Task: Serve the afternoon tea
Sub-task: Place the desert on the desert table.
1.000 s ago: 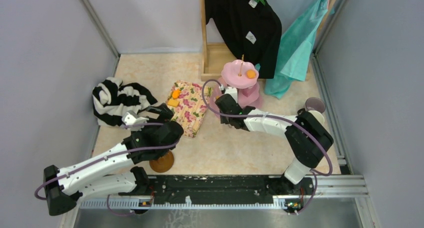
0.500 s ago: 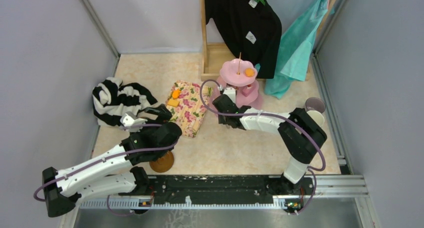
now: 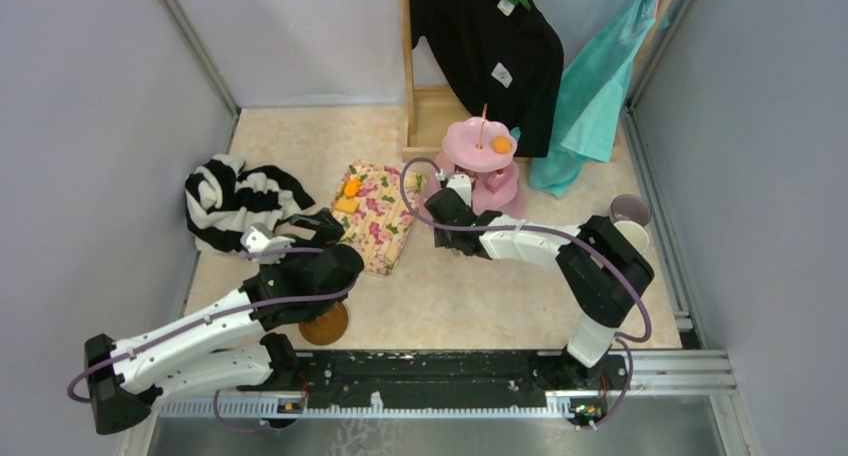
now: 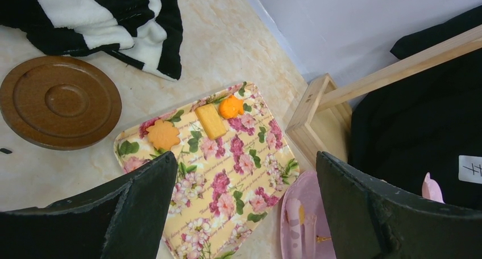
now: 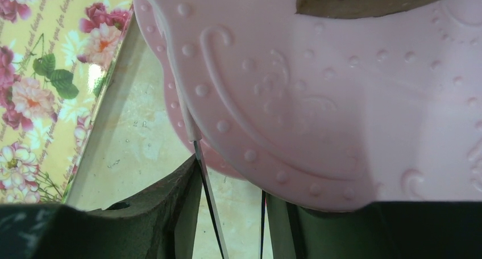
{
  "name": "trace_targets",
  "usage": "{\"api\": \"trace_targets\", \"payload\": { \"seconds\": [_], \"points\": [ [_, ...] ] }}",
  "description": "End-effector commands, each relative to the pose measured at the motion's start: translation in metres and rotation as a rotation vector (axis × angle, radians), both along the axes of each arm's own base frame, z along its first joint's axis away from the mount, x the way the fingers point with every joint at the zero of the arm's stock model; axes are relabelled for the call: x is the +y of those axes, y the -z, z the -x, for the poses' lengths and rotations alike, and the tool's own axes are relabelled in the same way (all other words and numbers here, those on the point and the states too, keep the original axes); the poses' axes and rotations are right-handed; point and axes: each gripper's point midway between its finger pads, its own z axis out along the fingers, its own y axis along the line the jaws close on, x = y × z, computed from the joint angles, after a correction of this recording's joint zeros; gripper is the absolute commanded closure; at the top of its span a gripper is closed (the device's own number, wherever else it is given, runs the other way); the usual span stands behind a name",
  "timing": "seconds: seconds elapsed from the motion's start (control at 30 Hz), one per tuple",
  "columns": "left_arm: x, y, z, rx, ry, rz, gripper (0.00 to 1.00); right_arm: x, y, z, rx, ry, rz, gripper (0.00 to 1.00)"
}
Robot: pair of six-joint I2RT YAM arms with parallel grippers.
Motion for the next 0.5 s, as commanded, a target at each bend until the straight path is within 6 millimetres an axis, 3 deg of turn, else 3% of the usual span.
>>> {"api": "trace_targets", "payload": {
  "seconds": [0.0, 0.47],
  "points": [
    [0.0032, -0.0046, -0.0006, -0.017, -0.015, 0.010, 0.04, -0.0006, -0.0058, -0.0178, -0.025, 0.038, -0.030, 0.57],
    [-0.0007, -0.0064, -0.0026, -0.014, -0.008, 0.001, 0.04, -0.0095, -0.0100, -0.0113, -0.039, 0.040, -0.036, 0.60]
  ]
}}
